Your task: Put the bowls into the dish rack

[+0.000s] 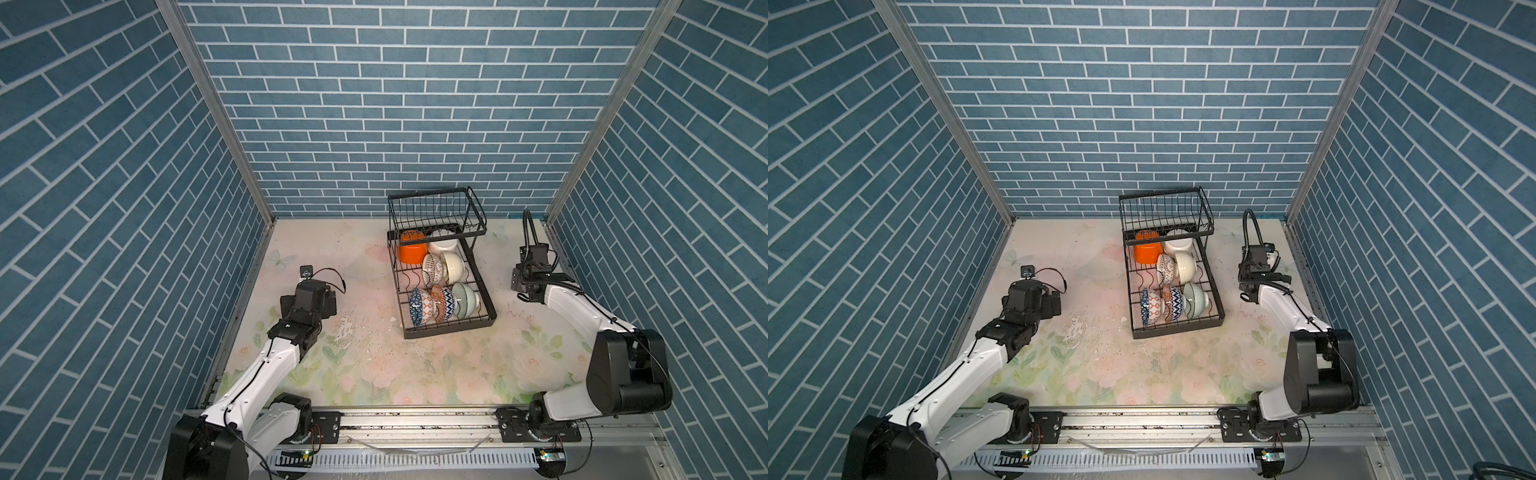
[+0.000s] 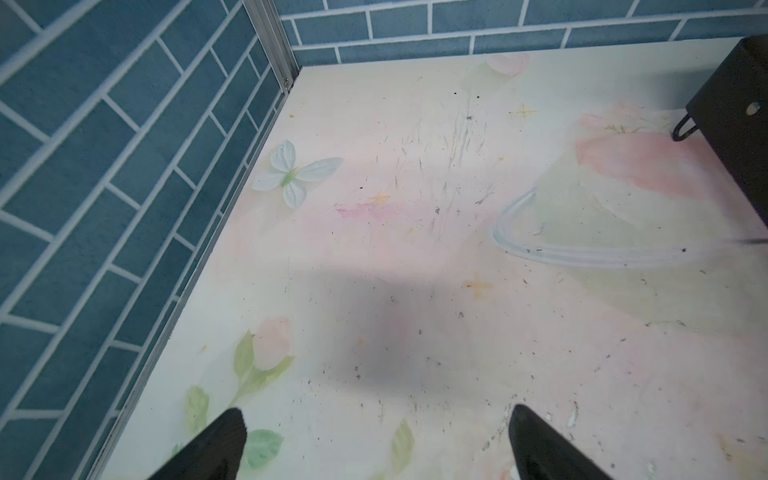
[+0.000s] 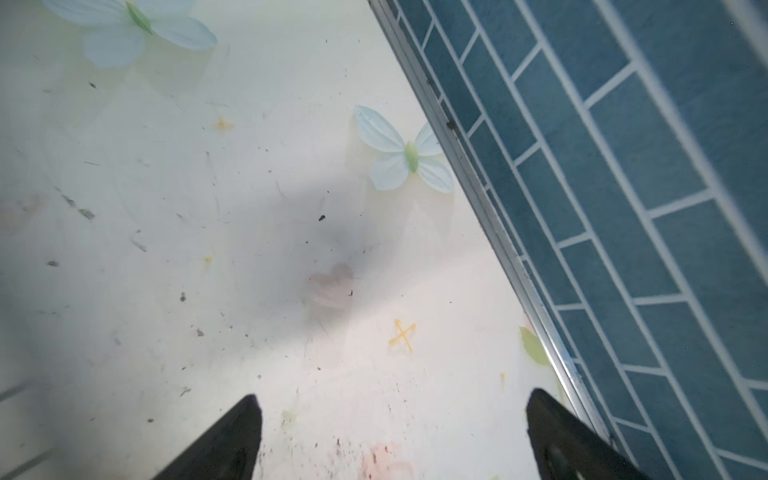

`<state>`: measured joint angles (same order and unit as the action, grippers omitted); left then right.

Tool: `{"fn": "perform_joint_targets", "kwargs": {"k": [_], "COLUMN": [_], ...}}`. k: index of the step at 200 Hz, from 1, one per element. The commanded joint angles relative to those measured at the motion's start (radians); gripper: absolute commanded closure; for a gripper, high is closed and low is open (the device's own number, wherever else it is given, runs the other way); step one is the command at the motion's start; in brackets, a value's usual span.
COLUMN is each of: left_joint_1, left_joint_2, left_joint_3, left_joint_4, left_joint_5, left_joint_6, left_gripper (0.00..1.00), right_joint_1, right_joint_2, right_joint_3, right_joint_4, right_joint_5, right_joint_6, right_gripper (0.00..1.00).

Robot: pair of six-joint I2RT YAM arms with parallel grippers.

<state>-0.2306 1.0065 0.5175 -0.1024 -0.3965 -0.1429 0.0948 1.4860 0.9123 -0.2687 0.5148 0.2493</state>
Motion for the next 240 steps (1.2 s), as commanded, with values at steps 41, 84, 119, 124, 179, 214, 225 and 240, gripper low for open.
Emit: {"fn": "perform_joint_targets", "kwargs": {"k": [41,84,119,124,179,214,225,240], "left_joint_1": [0.077,0.13,0.147,0.148,0.161,0.166,0.166,0.168], "left_joint_2": [0.046,0.114,0.178,0.185,0.26,0.294,0.303,0.314], "left_joint_3": [-0.108,-0.169,-0.189,-0.186,-0.178,-0.165,-0.158,-0.16], "left_joint_4": [0.345,0.529,0.626,0.632,0.746,0.779,0.782,0.809], "left_joint_5": [0.065,0.12,0.162,0.168,0.227,0.264,0.276,0.286], "left_joint_6": [0.12,0.11,0.107,0.108,0.127,0.144,0.16,0.183], "left_gripper": [0.0,0.0,0.0,0.01,0.0,0.0,0.01,0.0], "right_joint_1": [-0.087,-0.106,-0.108,-0.109,-0.11,-0.11,-0.11,-0.11], "right_joint_2": [0.097,0.087,0.041,0.034,0.056,0.054,0.055,0.055], "right_joint_3": [-0.174,-0.254,-0.362,-0.387,-0.531,-0.53,-0.53,-0.532], "right_joint_4": [0.509,0.686,0.846,0.883,1.159,1.152,1.157,1.157], "right_joint_5": [-0.151,-0.248,-0.332,-0.339,-0.412,-0.408,-0.409,-0.408], "right_joint_6": [-0.116,-0.142,-0.183,-0.185,-0.204,-0.205,-0.204,-0.204], "right_gripper": [0.01,0.01,0.01,0.01,0.01,0.01,0.01,0.01]}}
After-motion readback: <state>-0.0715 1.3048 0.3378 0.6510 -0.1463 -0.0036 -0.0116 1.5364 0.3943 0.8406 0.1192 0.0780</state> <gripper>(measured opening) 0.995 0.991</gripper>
